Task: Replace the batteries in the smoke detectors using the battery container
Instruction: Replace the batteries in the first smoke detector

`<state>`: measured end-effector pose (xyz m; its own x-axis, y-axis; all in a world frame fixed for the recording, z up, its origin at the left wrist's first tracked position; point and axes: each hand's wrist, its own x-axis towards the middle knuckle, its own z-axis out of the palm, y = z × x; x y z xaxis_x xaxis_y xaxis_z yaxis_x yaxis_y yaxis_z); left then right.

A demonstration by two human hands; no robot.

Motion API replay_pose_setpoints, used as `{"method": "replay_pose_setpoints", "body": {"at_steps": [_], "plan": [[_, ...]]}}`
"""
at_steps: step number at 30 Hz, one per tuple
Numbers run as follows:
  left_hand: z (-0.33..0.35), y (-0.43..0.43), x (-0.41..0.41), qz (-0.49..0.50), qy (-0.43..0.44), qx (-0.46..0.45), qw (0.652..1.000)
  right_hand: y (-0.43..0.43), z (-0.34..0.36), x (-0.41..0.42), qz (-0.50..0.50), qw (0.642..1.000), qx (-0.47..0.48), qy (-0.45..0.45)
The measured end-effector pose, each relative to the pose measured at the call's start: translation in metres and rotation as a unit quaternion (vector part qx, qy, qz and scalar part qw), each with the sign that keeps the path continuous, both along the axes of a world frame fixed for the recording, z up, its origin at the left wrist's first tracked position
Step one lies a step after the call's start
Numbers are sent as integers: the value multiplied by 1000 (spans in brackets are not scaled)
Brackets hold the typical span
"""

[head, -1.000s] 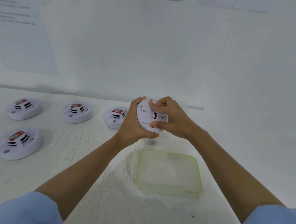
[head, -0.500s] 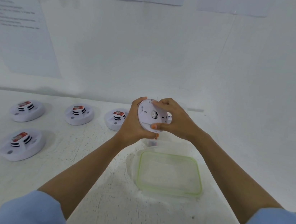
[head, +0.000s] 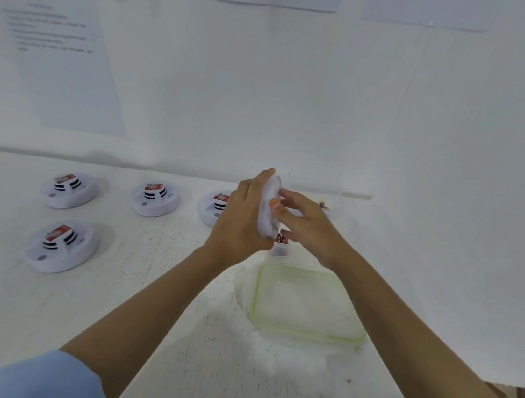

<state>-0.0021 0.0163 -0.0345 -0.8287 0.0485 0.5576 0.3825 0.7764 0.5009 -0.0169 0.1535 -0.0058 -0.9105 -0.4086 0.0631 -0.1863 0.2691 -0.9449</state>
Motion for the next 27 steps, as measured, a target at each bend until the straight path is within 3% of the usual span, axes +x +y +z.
{"method": "replay_pose_setpoints", "body": {"at_steps": [6, 8, 10, 11, 13, 15, 16, 18, 21, 24, 27], "plan": [[1, -23, 22, 13, 55, -56, 997, -25, -11, 15, -15, 976, -193, -98], [-2, -38, 27, -51, 0, 3, 999, -35, -14, 18, -23, 960, -242, -140], [-5, -55, 33, -101, -68, 119, 985, -48, -19, 23, -25, 940, -287, -184], [-6, -64, 38, -115, -113, 199, 967, -56, -22, 26, -22, 930, -306, -204], [-8, -82, 51, -146, -218, 370, 891, -73, -30, 33, -14, 908, -344, -239], [-14, -101, 62, -169, -289, 453, 826, -88, -38, 40, -5, 890, -375, -261], [-19, -110, 65, -174, -302, 464, 814, -96, -42, 44, -1, 884, -384, -267], [-28, -124, 71, -177, -309, 483, 800, -110, -52, 50, 15, 888, -375, -264], [-41, -140, 75, -175, -321, 505, 782, -125, -67, 54, 7, 930, -296, -216], [-50, -150, 77, -174, -315, 492, 793, -131, -77, 58, -9, 969, -202, -141], [-56, -158, 77, -171, -318, 478, 801, -136, -85, 65, -19, 977, -184, -104]]}}
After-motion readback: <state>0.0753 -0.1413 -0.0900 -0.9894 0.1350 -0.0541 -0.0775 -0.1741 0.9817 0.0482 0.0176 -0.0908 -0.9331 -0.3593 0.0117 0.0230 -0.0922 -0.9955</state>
